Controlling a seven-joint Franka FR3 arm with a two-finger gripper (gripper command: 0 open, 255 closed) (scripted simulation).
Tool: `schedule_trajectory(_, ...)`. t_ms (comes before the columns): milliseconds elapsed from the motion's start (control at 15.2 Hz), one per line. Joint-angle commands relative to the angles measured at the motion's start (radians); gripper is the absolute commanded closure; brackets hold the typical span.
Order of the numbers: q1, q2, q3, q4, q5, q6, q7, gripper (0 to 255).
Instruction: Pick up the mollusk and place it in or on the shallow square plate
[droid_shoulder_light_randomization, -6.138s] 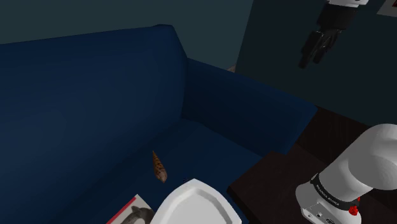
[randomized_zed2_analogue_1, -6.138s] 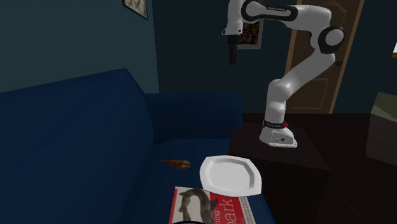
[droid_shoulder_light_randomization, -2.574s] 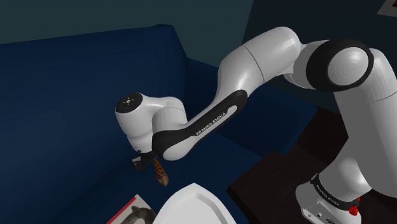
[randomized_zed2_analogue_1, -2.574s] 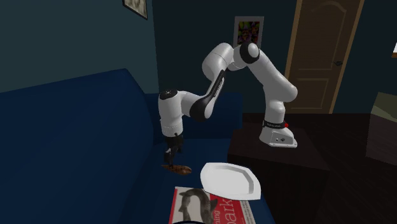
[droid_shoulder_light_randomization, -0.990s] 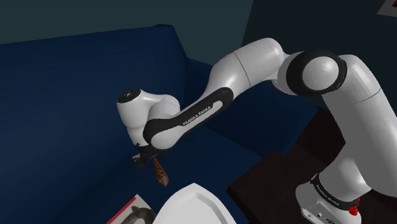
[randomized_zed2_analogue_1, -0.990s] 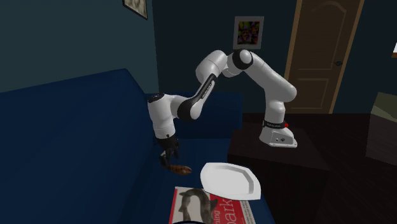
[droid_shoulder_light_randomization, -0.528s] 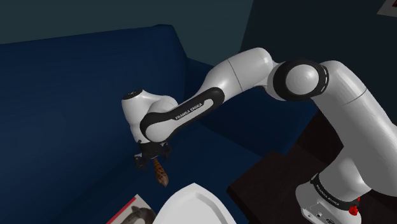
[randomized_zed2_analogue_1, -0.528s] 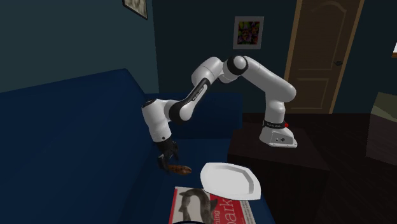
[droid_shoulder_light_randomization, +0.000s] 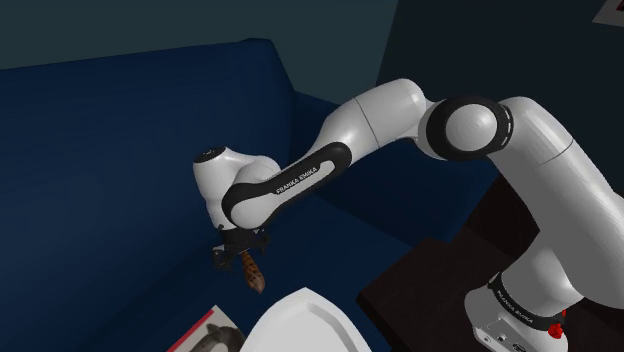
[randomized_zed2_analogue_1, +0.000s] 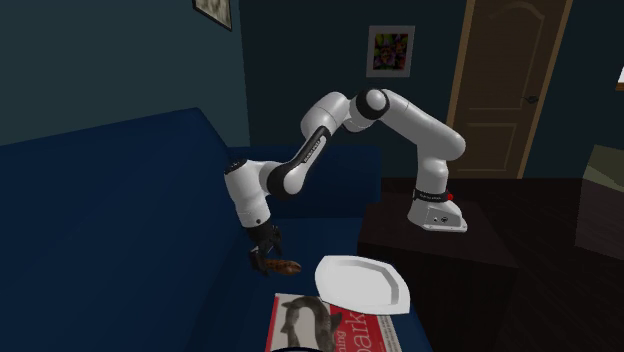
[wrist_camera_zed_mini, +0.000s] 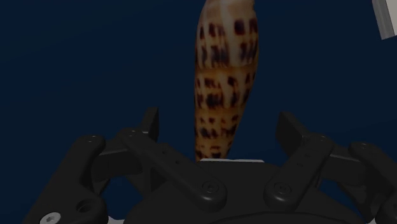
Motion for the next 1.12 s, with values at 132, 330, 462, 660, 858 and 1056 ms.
schedule_trajectory(132, 0.000, 0.000, 0.000, 0.000, 0.000, 0.000, 0.000, 255)
schedule_trajectory(330, 0.001, 0.001, 0.000, 0.001, 0.000, -0.001, 0.000, 255)
schedule_trajectory(462, 0.000, 0.000, 0.000, 0.001, 0.000, 0.000, 0.000, 255)
schedule_trajectory(660, 0.000, 0.000, 0.000, 0.000, 0.000, 0.000, 0.000, 255)
schedule_trajectory(858, -0.007, -0.027, 0.010, -0.008, 0.009, -0.020, 0.000, 255)
schedule_trajectory(1056, -0.014, -0.053, 0.020, -0.013, 0.018, -0.040, -0.001, 255)
